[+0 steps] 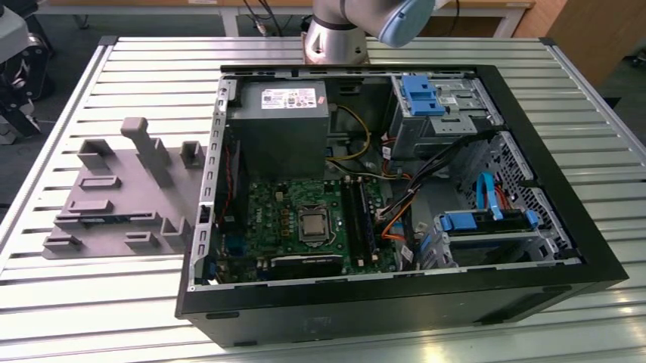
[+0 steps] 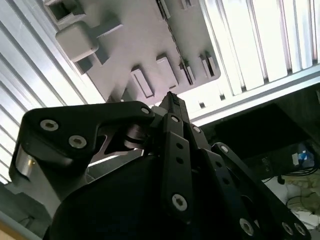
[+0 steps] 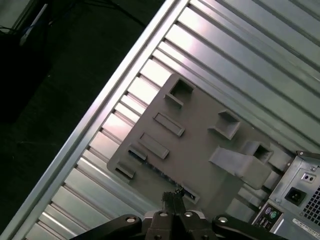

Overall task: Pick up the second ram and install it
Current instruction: 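Pick up the second ram and move it above second insertion slot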

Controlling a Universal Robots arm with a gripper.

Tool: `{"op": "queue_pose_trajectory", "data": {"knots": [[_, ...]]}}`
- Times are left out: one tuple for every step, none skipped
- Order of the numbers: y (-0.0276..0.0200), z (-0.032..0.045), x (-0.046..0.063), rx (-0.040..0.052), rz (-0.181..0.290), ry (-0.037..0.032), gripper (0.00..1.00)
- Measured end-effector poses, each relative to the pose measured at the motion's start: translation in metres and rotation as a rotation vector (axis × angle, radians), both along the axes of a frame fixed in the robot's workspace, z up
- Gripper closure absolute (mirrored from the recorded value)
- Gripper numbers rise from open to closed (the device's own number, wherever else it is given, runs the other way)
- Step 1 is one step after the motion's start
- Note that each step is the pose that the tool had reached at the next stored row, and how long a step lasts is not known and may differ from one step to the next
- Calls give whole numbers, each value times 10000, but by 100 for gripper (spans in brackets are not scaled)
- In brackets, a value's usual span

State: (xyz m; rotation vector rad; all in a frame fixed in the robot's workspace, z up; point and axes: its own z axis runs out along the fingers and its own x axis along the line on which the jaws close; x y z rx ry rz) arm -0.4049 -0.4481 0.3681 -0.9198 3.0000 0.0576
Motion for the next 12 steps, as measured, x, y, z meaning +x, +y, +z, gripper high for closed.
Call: {"op": "queue_pose_trajectory", "data": {"knots": [[0,-1,0,-5,181,0,89],[0,-3,0,-9,359,0,89],[0,-4,0,-13,540,0,89],[0,-5,0,-17,720,0,89],[0,-7,0,-22,916,1,89],[0,-9,0,-25,1085,0,89],[0,-10,0,-30,1280,1,89],[0,-11,0,-34,1461,2,89],[0,-13,0,-36,1640,3,89],[0,-15,0,-39,1821,2,89],[0,-16,0,-43,1992,4,89],[0,-17,0,-45,2161,4,89]]}}
